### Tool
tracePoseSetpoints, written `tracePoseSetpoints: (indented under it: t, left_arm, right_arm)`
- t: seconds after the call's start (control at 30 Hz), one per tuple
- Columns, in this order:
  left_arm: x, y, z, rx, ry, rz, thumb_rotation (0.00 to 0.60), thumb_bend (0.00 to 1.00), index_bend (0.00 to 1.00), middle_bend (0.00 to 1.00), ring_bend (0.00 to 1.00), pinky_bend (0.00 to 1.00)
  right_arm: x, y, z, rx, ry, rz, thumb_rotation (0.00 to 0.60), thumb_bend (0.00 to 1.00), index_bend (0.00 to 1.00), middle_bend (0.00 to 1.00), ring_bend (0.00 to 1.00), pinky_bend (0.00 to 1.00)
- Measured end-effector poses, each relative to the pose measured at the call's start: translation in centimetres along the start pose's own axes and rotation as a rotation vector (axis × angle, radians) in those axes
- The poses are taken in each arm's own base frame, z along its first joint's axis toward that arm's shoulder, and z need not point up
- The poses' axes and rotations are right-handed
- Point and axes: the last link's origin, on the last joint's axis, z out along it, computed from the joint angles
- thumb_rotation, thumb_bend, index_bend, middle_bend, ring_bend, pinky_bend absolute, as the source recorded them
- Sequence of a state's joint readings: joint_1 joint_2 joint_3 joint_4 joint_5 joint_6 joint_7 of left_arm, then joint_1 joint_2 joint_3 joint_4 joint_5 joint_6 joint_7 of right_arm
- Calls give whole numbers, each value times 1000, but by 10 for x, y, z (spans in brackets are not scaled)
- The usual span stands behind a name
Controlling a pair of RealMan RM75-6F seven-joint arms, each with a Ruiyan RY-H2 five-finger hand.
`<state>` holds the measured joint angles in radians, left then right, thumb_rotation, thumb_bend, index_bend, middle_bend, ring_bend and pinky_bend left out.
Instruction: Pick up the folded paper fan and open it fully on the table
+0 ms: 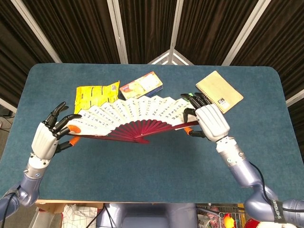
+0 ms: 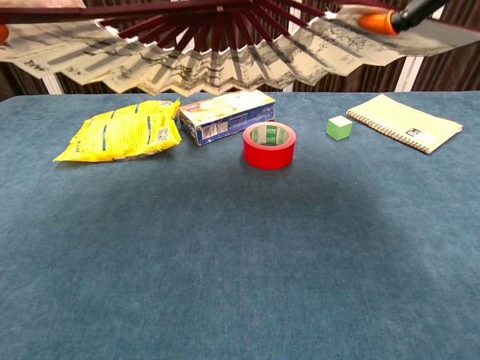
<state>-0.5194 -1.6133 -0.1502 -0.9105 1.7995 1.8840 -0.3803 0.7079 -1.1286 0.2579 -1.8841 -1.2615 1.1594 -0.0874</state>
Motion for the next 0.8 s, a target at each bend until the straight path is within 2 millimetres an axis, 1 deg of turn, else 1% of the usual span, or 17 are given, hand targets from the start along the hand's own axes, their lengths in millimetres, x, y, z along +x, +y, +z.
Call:
tracePoseSetpoints:
  t: [0.2,0.33,0.47,0.6,0.63,0.67,0.73,0.8]
  left_arm:
    - [-5,-2,9,-21,-13,79,600,554,686,310,28,233]
    - [-9,-2,14,-20,-14,89,600,545,678,304,28,233]
    - [-13,-3,16,-15,-29,96,600,530,677,299,28,232]
    - [-18,-5,15,-19,-62,131,600,516,649,266,23,226]
    - [-20,-6,14,-18,-75,142,600,511,641,255,21,224]
    - [-21,-7,13,-15,-84,147,600,499,621,234,13,217]
    - [-25,-10,12,-1,-106,159,600,485,563,189,3,197]
    - [-28,-12,10,10,-129,171,600,477,480,132,0,166]
  right_arm:
    - [-16,8,1,-1,12,-1,600,452,842,180,220,137]
    - [-29,12,1,-3,6,0,600,452,842,180,219,137]
    - [-44,14,-1,-7,-11,-21,600,452,842,178,219,137]
    - [-57,18,-3,-24,-58,-52,600,452,833,178,207,123]
    - [-60,19,-3,-30,-70,-58,600,452,813,178,201,114]
    - [-64,20,-4,-39,-87,-66,600,451,756,177,189,99]
    - [-70,22,-6,-50,-113,-82,600,414,595,165,160,70]
    - [-76,26,-8,-63,-143,-104,600,308,374,125,123,45]
